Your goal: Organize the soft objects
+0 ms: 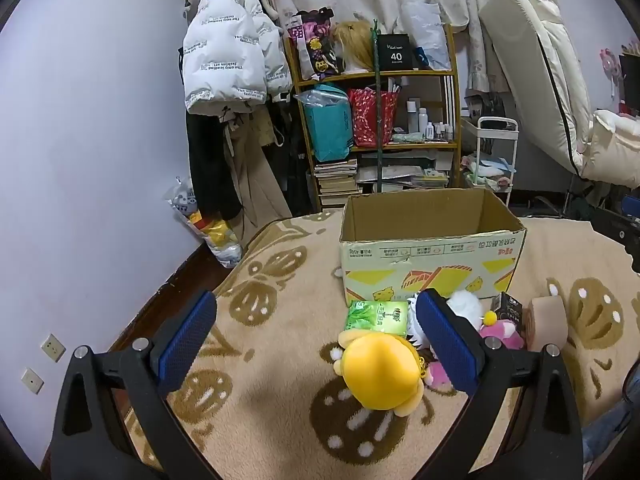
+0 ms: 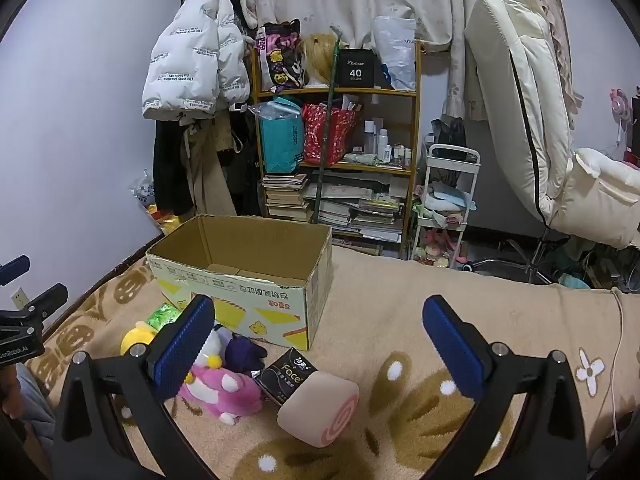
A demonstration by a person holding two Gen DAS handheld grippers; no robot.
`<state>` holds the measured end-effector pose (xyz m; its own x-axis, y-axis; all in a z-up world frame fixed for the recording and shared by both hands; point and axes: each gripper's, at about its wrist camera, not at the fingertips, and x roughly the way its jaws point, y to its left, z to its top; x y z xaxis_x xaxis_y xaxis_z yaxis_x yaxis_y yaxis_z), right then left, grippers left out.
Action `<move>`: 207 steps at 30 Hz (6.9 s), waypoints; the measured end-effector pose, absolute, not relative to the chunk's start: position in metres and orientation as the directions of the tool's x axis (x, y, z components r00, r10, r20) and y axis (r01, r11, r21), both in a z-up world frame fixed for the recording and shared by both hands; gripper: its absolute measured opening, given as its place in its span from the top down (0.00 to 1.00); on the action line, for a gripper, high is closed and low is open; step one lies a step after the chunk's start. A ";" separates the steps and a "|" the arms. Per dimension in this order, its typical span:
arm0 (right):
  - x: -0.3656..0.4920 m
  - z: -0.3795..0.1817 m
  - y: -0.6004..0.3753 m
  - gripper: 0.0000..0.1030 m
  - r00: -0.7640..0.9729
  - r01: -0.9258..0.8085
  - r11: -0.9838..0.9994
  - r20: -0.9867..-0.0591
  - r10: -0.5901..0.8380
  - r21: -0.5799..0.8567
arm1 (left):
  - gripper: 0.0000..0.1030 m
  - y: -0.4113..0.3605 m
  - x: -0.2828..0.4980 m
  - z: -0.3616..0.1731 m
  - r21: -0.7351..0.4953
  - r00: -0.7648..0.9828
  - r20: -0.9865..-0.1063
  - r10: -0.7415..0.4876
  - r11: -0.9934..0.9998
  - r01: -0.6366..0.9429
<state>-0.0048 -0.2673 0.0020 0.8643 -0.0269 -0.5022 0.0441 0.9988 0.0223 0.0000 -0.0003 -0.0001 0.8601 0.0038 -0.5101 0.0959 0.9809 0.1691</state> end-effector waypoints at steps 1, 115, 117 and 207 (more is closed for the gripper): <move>-0.005 0.002 -0.267 0.00 0.865 0.044 0.999 -0.502 -0.026 0.024 | 0.04 0.000 0.000 0.000 0.169 0.863 -0.506 0.004 0.981 0.094; 0.013 -0.003 -0.287 0.00 0.837 0.106 0.990 -0.546 -0.036 0.097 | 0.04 -0.010 0.010 -0.008 0.213 0.850 -0.526 0.026 0.972 0.102; 0.015 -0.004 -0.289 0.00 0.837 0.122 0.988 -0.544 -0.052 0.094 | 0.04 -0.011 0.015 -0.010 0.205 0.842 -0.539 0.022 0.973 0.106; 0.089 -0.132 -0.288 0.44 0.387 0.131 0.973 -0.914 0.125 0.189 | 0.35 -0.020 0.107 -0.152 -0.110 0.360 -0.916 -0.179 0.973 0.205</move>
